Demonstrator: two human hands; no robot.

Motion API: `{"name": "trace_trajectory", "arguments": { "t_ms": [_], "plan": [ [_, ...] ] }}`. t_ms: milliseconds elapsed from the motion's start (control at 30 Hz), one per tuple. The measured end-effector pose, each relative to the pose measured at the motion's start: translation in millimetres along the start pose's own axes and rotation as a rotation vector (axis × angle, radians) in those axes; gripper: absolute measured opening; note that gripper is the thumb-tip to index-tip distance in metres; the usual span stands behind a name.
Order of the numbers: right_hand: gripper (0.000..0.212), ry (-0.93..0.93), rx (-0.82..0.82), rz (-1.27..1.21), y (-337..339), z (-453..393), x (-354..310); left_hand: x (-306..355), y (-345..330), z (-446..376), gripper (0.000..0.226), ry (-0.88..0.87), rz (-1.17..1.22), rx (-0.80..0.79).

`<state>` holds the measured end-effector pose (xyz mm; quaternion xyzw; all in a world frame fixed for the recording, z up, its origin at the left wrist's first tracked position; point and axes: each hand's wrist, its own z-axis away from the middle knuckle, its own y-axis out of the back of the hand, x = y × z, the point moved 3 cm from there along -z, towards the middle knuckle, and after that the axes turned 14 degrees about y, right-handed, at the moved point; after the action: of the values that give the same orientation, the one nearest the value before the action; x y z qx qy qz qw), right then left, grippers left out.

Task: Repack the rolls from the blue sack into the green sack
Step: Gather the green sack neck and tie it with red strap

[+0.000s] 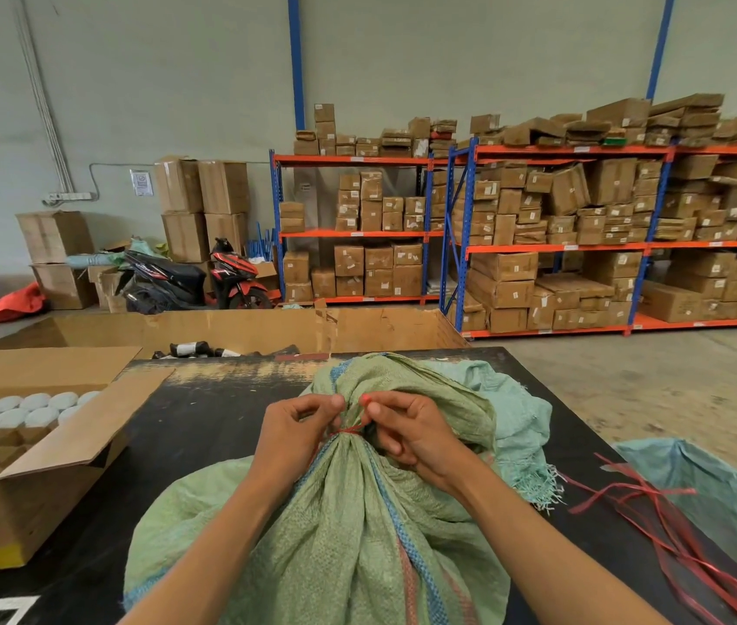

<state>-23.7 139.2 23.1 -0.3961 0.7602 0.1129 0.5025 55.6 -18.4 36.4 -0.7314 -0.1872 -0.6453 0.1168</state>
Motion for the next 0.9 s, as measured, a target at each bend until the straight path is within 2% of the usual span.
{"name": "trace_trajectory", "arguments": {
  "t_ms": [167,233,300,400,467,600,800,900],
  "plan": [
    [0.026,-0.016,0.013,0.069,4,5,0,-5,-2,4,0.026,0.028,-0.047,-0.068],
    [0.024,-0.007,0.010,0.112,2,6,1,-5,-3,5,0.017,0.012,-0.074,-0.102],
    [0.019,0.023,0.015,0.165,2,6,2,-5,-5,7,0.020,-0.006,-0.110,-0.134],
    [0.015,0.083,0.017,0.248,-1,7,2,-7,-3,5,0.020,-0.048,-0.189,-0.065],
    [0.014,0.113,0.013,0.283,-4,8,1,-10,-2,3,0.010,-0.068,-0.230,-0.004],
    [0.014,0.119,-0.012,0.281,-11,10,2,-6,-5,6,0.028,-0.164,-0.299,0.091],
    [0.041,0.136,0.049,0.324,-14,9,0,-8,-7,9,0.038,-0.275,-0.352,0.132],
    [0.033,0.132,0.067,0.342,-12,9,-1,-7,-9,10,0.037,-0.291,-0.348,0.133]
  ]
}}
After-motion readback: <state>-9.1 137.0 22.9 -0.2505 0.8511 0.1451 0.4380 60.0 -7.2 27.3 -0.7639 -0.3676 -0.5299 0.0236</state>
